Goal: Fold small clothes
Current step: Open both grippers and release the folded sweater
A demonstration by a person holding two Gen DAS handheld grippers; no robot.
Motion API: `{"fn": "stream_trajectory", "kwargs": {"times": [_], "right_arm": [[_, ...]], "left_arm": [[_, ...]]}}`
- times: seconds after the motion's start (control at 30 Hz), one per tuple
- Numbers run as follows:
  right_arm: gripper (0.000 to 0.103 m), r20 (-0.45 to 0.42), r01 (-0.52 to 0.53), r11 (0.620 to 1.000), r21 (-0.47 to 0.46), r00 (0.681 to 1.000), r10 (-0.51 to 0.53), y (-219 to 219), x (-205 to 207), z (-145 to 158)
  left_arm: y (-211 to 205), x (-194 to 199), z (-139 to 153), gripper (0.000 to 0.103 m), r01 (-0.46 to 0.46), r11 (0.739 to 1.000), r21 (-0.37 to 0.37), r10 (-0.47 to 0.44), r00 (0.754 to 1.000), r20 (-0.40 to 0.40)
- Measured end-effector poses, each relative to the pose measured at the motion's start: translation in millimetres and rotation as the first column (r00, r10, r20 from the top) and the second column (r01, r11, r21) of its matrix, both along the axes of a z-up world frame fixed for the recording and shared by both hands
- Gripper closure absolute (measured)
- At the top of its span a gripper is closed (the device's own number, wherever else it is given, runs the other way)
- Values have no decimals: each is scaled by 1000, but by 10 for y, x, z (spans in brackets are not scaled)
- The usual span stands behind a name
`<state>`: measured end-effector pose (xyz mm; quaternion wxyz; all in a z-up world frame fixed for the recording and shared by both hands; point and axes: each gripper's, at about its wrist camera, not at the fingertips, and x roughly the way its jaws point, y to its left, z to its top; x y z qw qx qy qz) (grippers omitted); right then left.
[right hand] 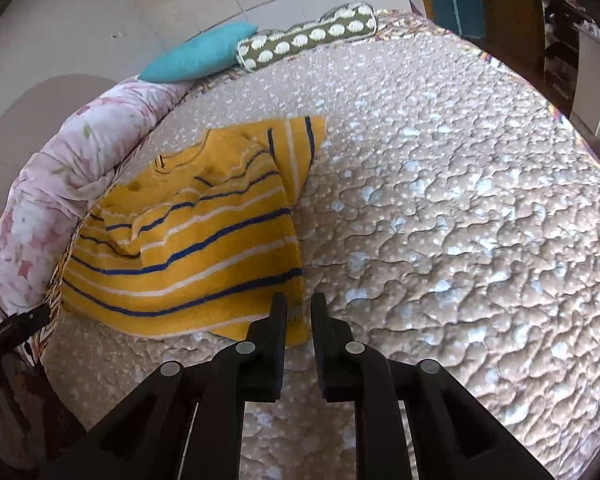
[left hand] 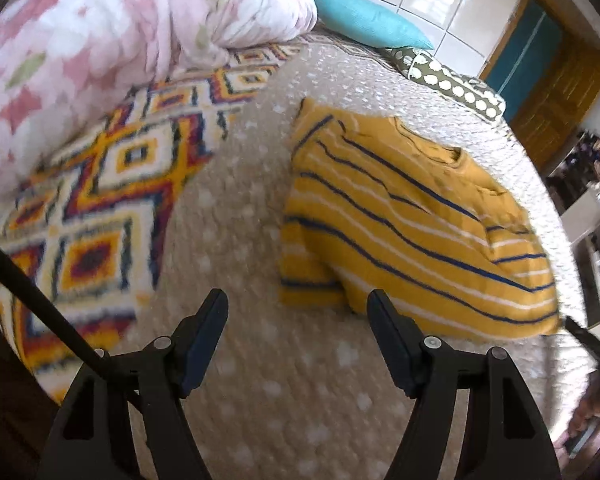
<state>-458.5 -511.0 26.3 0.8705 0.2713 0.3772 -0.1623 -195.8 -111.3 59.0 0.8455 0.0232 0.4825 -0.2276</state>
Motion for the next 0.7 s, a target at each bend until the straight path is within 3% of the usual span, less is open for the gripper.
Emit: {"fn": "stream_trajectory", "kwargs": {"times": [0.17, 0.27, 0.43, 0.6, 0.67, 0.7], "right_arm": [[89, 36, 8, 999, -31, 999, -7, 106, -61, 151], [86, 48, 8, 999, -50, 999, -6, 173, -48, 227], [76, 60, 0, 995, -96, 998, 6, 300, 28, 329], [76, 118, 7, 992, -126, 993, 8, 400, 183, 433], [72, 140, 20, 987, -159, 990, 2, 466, 262, 485], [64, 143, 19, 985, -169, 990, 5, 488, 297, 498]], "left_arm": [[-191, 321, -119, 32, 10, 995, 100, -14, 999, 42], [-157, 557, -216, 32, -78, 977, 197, 65, 995, 70], [178, 570, -181, 32, -126, 990, 68, 124, 992, 25], [274, 445, -365, 32, -127, 986, 107, 121, 990, 66], [308, 463, -524, 32, -139, 984, 110, 137, 990, 20], [332, 467, -572, 30, -147, 985, 90, 146, 989, 13]]}}
